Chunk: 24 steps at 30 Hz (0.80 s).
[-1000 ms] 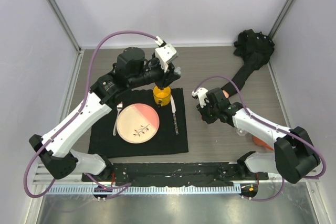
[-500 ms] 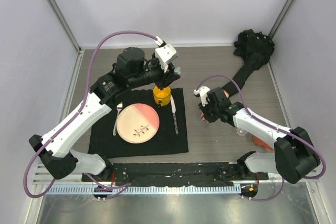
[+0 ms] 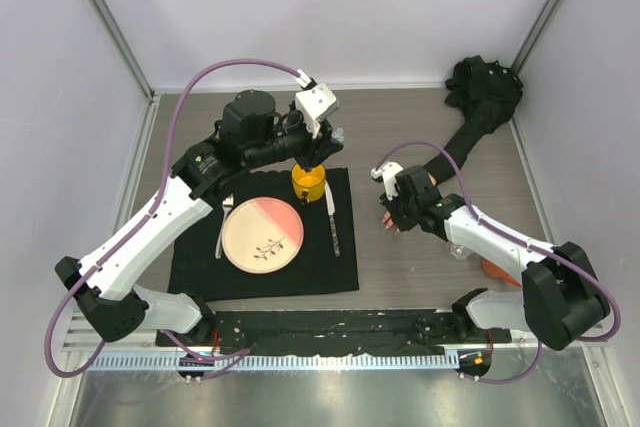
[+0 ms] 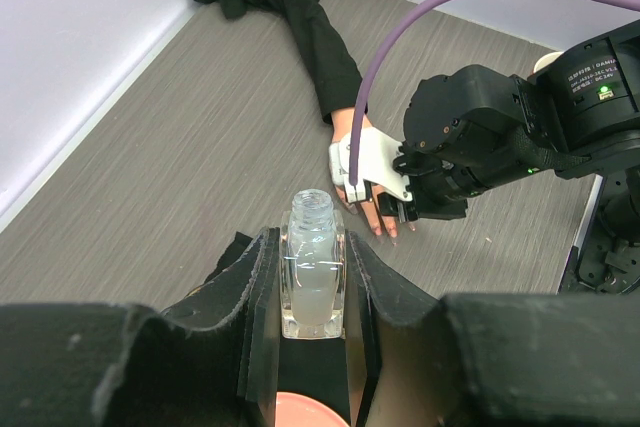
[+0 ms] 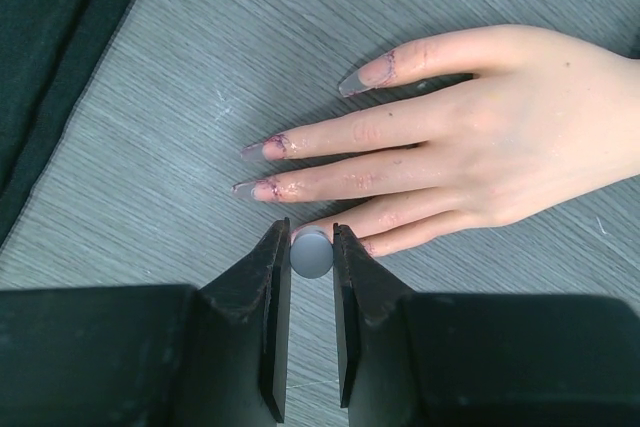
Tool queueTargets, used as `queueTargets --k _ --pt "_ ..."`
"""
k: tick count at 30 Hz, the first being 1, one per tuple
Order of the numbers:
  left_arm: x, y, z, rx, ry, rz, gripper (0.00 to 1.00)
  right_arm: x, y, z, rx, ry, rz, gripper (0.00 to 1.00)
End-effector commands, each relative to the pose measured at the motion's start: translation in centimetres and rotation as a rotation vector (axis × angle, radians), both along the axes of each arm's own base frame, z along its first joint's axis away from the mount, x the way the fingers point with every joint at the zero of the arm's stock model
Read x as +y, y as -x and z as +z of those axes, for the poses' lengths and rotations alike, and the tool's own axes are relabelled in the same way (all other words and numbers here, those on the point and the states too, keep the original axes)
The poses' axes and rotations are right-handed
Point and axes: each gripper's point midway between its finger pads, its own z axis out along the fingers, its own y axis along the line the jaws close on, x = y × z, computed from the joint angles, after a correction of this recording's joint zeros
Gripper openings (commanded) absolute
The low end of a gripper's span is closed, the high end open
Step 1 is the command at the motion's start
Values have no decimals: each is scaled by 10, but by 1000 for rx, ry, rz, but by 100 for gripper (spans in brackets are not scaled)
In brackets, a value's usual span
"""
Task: Paint the nails
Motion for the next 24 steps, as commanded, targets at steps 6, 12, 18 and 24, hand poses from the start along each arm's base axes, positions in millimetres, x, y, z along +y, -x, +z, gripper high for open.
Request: queueTargets --k 6,12,18,24 --pt "5 5 23 -60 46 -3 0 1 -16 11 -66 -13 -18 1" --pt "6 6 23 -58 45 -3 0 2 -12 11 -59 -19 -9 1" --pt "5 7 24 -62 52 -5 0 7 -3 11 -38 -39 18 1" --pt "6 7 25 -63 53 -5 0 15 7 9 -11 -42 51 1"
